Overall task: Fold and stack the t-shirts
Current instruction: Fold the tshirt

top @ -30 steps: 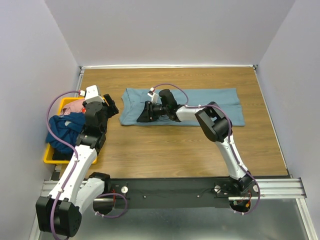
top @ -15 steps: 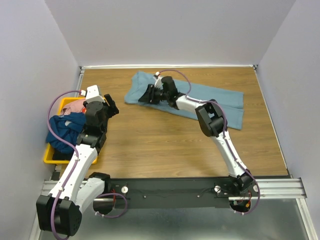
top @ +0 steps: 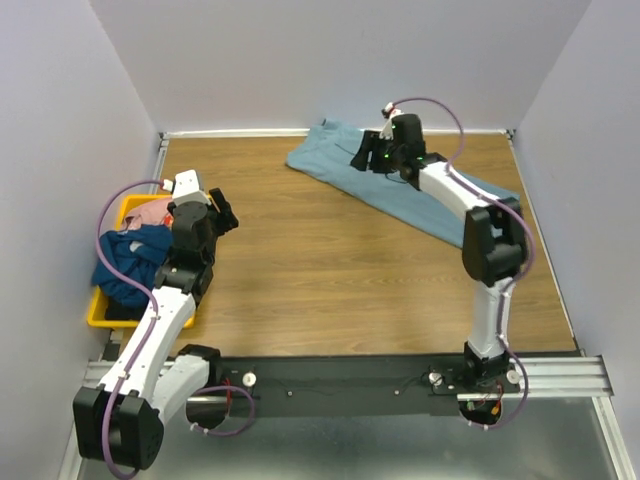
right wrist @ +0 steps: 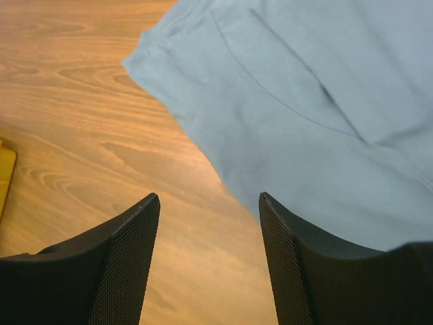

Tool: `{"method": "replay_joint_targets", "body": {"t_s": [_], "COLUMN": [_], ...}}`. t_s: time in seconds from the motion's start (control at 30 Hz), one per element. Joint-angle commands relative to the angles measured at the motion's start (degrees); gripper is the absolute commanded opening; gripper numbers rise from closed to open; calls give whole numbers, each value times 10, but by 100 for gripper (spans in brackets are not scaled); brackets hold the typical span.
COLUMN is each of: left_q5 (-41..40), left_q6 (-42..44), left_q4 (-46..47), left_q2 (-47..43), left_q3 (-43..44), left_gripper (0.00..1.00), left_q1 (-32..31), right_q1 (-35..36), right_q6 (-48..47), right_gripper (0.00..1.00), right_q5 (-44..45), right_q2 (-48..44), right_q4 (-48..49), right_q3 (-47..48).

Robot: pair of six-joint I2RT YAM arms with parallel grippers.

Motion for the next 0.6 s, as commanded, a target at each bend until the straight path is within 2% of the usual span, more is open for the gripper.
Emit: {"method": "replay_joint_targets", "body": {"t_s": [0.0, 0.13, 0.23, 0.4, 0.57], "left_q5": [-7, -2, 2, 5, 6], "left_q6": [5, 4, 3, 3, 3], "left_q4": [12, 12, 12, 12, 11], "left_q2": [-16, -25, -31, -38, -44], "left_q3": [8, 7, 6, 4, 4], "left_gripper": [72, 72, 72, 72, 72], "left_q1": [1, 2, 1, 1, 2], "right_q1": [-21, -57, -91, -132, -144], "right_q6": [-66, -73, -62, -42, -42], "right_gripper": [66, 58, 54, 50, 48], "right_q5": [146, 221, 223, 230, 232], "right_q2": [-104, -188, -206, -188, -156], "right_q4": [-79, -104, -110, -116, -124], "right_q3": [-137, -240, -281, -293, -302]}}
